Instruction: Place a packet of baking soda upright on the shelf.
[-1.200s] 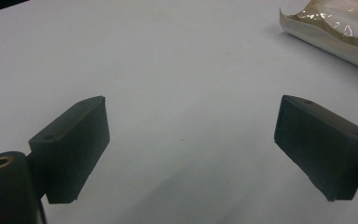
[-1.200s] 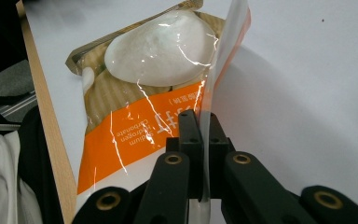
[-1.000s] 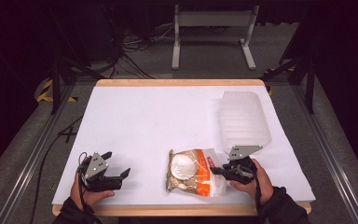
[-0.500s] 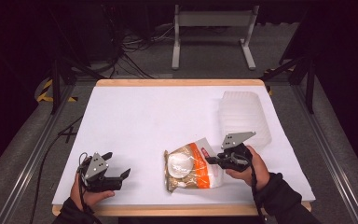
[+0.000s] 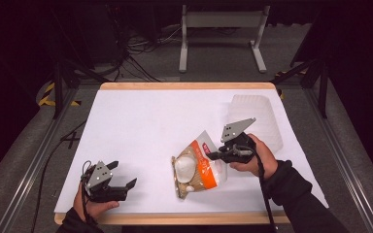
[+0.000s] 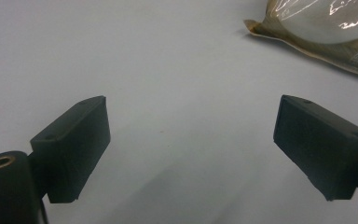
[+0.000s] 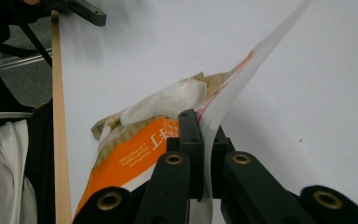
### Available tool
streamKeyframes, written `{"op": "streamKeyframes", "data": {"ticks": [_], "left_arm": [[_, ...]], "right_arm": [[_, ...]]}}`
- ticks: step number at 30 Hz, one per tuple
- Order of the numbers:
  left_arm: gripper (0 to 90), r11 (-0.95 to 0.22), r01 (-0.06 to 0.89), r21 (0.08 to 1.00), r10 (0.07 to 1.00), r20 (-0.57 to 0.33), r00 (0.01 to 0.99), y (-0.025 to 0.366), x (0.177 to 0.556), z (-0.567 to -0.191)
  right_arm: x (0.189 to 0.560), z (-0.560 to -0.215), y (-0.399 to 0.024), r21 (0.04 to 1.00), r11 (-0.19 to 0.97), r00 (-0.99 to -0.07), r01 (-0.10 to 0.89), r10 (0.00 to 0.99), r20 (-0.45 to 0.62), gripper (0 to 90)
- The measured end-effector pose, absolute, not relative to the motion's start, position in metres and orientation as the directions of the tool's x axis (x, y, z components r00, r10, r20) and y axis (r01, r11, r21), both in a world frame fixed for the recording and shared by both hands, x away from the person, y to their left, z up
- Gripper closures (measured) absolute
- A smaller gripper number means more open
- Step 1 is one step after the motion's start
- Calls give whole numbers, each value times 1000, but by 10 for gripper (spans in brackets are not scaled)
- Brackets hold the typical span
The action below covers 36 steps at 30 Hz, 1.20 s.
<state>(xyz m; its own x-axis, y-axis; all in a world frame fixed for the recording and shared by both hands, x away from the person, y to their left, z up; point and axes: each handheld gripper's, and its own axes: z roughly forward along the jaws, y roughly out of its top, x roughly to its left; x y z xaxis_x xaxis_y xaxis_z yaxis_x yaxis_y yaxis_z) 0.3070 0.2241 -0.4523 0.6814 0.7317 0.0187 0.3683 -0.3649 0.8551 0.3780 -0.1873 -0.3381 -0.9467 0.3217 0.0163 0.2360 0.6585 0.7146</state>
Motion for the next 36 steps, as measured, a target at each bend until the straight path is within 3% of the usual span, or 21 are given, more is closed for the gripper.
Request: {"op": "streamKeyframes", "data": {"ticks": [16, 25, 36], "left_arm": [[116, -377, 376, 846, 724, 17, 689, 224, 303, -455], [115, -380, 379, 844, 721, 14, 692, 224, 303, -455], [112, -372, 385, 845, 721, 1, 693, 224, 304, -455]], "right_arm": [[387, -283, -175, 620, 779, -966, 99, 226, -130, 900], [388, -261, -171, 549, 834, -947, 58, 219, -233, 900], [385, -239, -183, 582, 812, -925, 30, 244, -292, 900]]}}
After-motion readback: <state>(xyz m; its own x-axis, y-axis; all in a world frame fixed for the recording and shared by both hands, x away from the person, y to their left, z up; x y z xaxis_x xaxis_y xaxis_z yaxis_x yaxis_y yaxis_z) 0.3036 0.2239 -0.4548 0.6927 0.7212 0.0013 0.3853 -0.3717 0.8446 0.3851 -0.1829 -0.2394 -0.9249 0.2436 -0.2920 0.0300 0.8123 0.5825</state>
